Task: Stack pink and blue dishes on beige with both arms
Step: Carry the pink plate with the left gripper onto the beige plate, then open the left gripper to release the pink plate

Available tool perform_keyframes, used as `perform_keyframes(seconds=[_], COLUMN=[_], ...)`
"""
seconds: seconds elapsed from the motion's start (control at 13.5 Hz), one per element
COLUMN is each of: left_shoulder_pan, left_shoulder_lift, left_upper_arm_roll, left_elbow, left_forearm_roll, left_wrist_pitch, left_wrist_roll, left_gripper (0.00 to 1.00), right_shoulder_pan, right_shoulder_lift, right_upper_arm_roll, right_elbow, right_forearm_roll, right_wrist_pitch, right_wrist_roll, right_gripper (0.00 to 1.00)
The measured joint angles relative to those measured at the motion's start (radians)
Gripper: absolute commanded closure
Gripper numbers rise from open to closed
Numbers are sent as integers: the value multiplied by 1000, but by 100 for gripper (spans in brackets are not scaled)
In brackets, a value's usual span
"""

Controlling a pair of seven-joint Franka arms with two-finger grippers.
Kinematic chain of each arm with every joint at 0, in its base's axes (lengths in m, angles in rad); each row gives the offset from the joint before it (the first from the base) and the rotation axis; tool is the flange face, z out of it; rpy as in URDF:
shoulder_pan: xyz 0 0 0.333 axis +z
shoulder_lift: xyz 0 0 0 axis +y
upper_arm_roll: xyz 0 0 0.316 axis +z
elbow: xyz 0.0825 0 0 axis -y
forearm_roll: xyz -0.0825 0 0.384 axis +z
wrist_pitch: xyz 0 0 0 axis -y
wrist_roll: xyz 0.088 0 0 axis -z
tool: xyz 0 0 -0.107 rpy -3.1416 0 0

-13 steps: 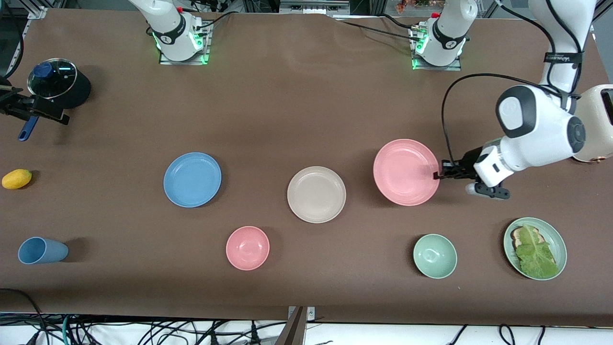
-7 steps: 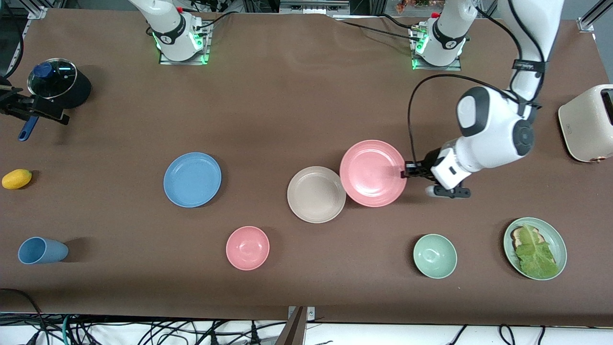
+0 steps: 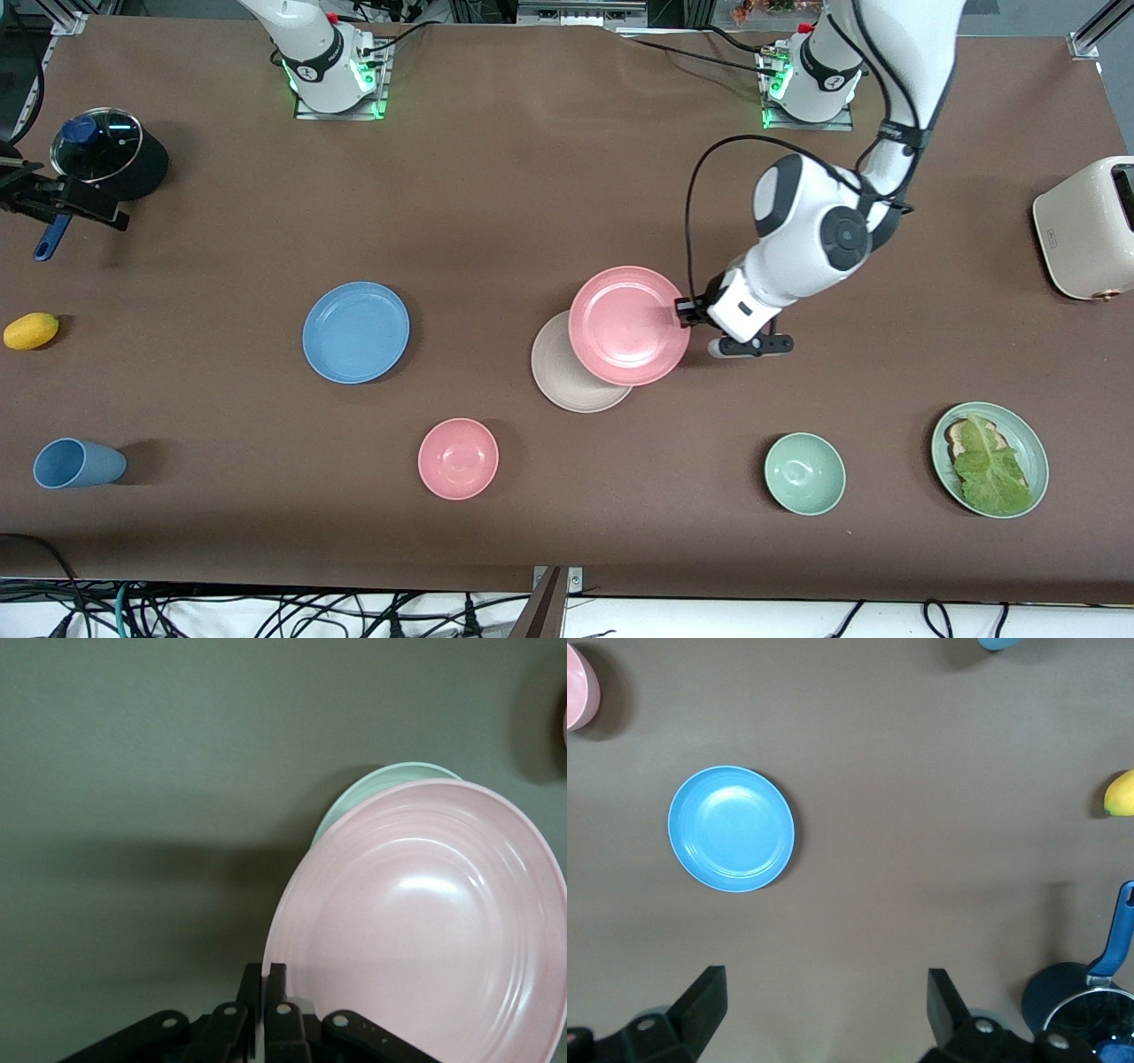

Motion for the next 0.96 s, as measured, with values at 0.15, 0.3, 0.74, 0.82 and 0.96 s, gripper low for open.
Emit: perform_keyframes(seconds=[0.15, 0.3, 0.74, 0.82, 0.96], left_shoulder_pan=[-43, -66, -104, -105, -105], left_shoulder_lift=[45, 85, 160, 169, 190], left_upper_arm_roll=[0, 1, 3, 4, 5], left_elbow=[24, 32, 58, 65, 86], left_forearm_roll=[60, 84, 85, 85, 85], left_wrist_pitch=[51, 99, 165, 167, 171], left_wrist_roll=[-88, -135, -186, -187, -191], left_gripper=[100, 100, 100, 100, 100], right_shoulder_pan=[0, 0, 0, 0, 0], right_shoulder_lift=[0, 0, 0, 0, 0], right_upper_arm_roll=[0, 0, 1, 1, 1], right_elbow=[0, 0, 0, 0, 0], right_forearm_roll=[0, 0, 0, 0, 0], right_wrist_pitch=[0, 0, 0, 0, 0], right_wrist_roll=[0, 0, 0, 0, 0], right_gripper=[0, 0, 0, 0, 0])
